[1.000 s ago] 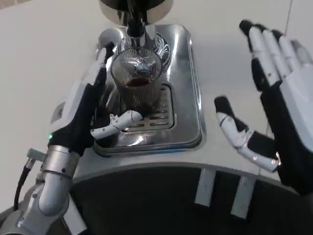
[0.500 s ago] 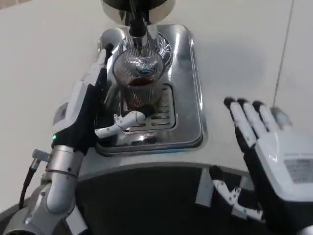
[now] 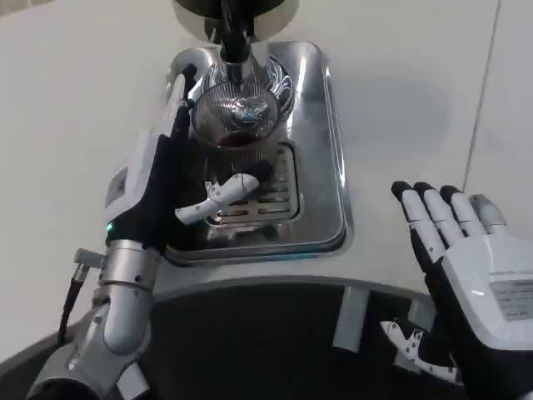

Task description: Grasp the cup under the faucet to collect the drink, then remove the cup.

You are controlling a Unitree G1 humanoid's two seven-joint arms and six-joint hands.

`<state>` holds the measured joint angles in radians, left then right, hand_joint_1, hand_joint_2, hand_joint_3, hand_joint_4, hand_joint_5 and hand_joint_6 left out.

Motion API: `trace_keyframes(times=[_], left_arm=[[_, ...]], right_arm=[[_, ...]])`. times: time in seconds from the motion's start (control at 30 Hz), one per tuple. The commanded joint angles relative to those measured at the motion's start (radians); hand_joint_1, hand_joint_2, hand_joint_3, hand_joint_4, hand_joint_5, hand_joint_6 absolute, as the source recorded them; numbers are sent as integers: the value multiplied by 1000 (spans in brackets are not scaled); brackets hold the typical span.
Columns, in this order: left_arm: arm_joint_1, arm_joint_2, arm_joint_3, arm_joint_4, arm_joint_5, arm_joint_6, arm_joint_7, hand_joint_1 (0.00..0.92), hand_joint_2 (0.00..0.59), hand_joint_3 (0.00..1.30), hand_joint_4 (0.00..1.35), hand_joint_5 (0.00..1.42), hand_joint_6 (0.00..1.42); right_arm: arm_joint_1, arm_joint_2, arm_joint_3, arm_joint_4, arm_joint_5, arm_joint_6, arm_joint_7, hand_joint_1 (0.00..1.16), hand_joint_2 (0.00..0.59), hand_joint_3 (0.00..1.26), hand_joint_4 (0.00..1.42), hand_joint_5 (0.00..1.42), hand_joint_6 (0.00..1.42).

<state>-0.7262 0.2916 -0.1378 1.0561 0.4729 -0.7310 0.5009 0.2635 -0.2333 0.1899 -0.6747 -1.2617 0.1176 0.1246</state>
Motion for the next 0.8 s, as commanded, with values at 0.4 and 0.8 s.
trace_keyframes(times=[0.4, 0.8], left_arm=[[-20, -41, -20, 45, -5, -15, 36, 451, 51, 0, 0, 215, 261], [-14, -64, -71, 48, 27, -5, 69, 539, 66, 95, 163, 558, 829]], right_arm=[[-30, 31, -11, -3, -11, 23, 78, 717, 386, 0, 0, 0, 0], [-47, 64, -7, -14, -22, 54, 122, 707, 366, 0, 0, 0, 0]])
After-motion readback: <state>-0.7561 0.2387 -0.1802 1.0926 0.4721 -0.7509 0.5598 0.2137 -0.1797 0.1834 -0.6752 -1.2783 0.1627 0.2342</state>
